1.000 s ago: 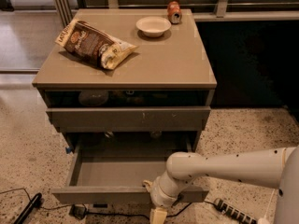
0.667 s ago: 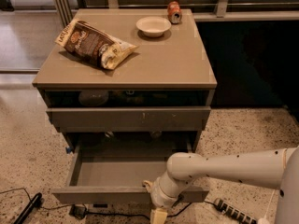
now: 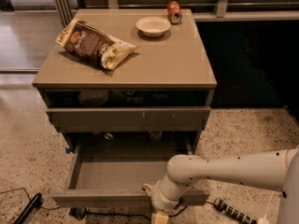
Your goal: Open middle drawer
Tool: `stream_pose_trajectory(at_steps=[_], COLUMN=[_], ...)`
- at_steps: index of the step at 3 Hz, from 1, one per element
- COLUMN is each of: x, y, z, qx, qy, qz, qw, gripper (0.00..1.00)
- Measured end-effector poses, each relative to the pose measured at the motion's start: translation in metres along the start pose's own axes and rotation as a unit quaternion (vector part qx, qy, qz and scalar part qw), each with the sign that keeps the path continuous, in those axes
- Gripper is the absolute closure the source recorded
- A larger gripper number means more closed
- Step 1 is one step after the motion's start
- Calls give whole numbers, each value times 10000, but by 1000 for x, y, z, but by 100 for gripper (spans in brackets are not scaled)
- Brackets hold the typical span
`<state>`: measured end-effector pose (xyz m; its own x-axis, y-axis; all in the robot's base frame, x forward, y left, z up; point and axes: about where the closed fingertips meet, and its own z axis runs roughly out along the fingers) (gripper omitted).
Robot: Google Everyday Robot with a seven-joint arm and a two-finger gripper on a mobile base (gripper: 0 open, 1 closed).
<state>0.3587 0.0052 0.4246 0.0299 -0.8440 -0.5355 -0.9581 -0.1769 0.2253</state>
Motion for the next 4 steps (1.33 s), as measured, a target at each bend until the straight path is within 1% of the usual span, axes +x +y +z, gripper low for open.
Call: stream_pose_trajectory(at_steps=[1,3,4], x=[4,3,5], y=[13,14,33], z=[3,1,5], qx=[-84,-84,-199], qy=[28,29,56], qz=[-151,-151,-305], qw=[9998,9998,9993], gripper=[0,0,0])
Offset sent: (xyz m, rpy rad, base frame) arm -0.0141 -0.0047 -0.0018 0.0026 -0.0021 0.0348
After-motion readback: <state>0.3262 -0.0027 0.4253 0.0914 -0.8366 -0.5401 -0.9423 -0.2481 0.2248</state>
